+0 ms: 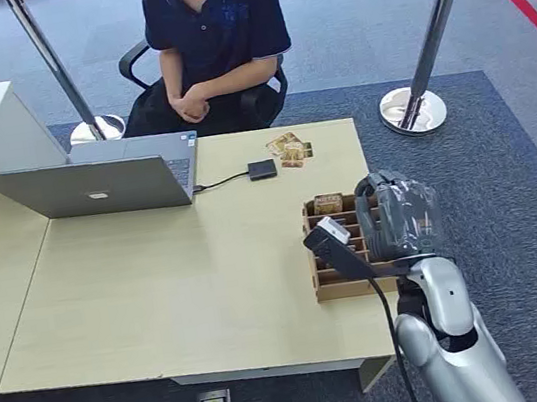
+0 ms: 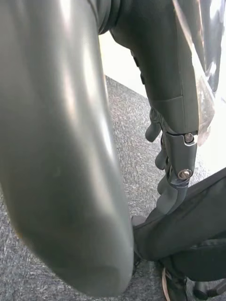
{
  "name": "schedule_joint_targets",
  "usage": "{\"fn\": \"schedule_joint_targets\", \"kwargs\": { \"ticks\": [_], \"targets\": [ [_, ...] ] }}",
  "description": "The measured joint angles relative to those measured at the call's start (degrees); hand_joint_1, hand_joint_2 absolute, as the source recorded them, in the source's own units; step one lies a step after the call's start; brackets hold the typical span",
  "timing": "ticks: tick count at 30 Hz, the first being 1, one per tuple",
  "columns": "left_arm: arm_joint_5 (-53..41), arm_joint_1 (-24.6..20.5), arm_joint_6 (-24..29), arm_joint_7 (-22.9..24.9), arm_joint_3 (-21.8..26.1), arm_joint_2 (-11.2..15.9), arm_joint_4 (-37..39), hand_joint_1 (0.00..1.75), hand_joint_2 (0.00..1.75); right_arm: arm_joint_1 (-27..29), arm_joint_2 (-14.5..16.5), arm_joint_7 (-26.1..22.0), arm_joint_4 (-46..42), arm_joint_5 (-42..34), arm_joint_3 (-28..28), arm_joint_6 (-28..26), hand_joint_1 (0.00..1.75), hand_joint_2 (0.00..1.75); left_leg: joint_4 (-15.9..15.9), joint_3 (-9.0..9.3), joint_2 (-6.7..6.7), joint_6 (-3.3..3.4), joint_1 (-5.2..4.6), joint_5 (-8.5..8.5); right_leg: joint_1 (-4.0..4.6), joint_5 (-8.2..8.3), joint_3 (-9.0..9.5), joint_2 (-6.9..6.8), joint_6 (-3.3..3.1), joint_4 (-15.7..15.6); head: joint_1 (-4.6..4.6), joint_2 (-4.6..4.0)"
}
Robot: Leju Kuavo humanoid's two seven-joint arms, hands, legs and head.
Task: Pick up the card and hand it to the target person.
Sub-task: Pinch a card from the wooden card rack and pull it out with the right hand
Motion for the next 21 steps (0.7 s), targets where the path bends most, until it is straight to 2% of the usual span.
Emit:
{"fn": "schedule_joint_targets", "kwargs": {
  "ticks": [13, 15, 19, 21],
  "targets": [
    [-0.25, -0.01, 0.01, 0.04, 0.02, 0.0, 0.02, 0.0, 0.0, 1.11, -0.56, 2.57, -1.1, 3.13, -0.02, 2.28, 1.61, 1.75, 0.0, -0.01, 0.0, 0.0, 0.0, 0.0, 0.0, 0.0, -0.01, 0.0, 0.0, 0.0, 0.0, 0.0],
    [-0.28, -0.01, 0.01, 0.07, 0.02, 0.0, 0.03, 0.0, 0.0, 1.22, -0.76, 2.65, -1.11, 3.36, -0.02, 2.51, 1.45, 1.75, 0.0, -0.01, 0.0, 0.0, 0.0, 0.0, 0.0, 0.0, -0.01, 0.0, 0.0, 0.0, 0.0, 0.0],
    [-0.25, -0.02, 0.02, 0.19, 0.06, 0.02, 0.05, 0.0, 0.0, 1.27, -1.21, 2.75, -1.06, 3.85, -0.01, 3.27, 0.79, 1.75, -0.01, -0.03, 0.0, 0.0, 0.0, 0.0, 0.0, 0.0, -0.03, 0.0, 0.0, 0.0, 0.0, 0.0],
    [-0.14, -0.05, 0.02, 0.22, 0.13, 0.02, 0.08, 0.0, 0.0, 1.26, -1.44, 2.76, -0.95, 4.14, 0.01, 3.68, 0.65, 1.75, -0.01, -0.04, 0.0, 0.0, 0.0, 0.0, 0.0, 0.0, -0.03, 0.0, 0.0, 0.0, 0.0, 0.0]
  ]
}}
